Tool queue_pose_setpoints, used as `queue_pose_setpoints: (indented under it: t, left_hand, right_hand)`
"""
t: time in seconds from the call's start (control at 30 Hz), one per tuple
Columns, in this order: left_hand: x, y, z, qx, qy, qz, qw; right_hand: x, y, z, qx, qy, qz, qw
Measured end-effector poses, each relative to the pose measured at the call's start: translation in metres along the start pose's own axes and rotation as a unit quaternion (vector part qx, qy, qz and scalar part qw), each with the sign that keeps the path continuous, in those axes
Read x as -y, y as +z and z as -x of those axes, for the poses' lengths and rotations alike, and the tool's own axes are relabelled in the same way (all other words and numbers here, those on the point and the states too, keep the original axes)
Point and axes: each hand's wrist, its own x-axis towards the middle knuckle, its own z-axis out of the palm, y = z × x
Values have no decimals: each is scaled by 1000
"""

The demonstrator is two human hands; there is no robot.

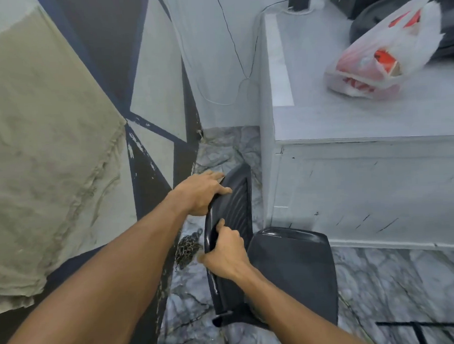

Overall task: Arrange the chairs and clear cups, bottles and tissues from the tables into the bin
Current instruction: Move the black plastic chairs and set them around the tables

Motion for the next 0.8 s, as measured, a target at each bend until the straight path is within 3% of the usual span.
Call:
queue_pose_setpoints:
  t: [0.13,0.3,0.43,0.57,0.8]
  left_hand:
    - [-61,-43,-7,-68,69,-22,995]
    - [-171,-92,-16,-138,194,-74,968]
    - [-262,-117,-11,-111,231,-37,966]
    - [-323,-131,-1,-67,261,-28,963]
    - [-399,-141,37,-74,304,-28,949]
  right_hand:
    - [-27,-57,50,-55,-6,-23,998]
    - [-71,-119,150,-184,22,-64,981]
    - [-124,-144,230,-286,97,-90,949]
    - [-160,-157,286,-339,156,63,926]
    - [-216,-158,349,-390,177,20,904]
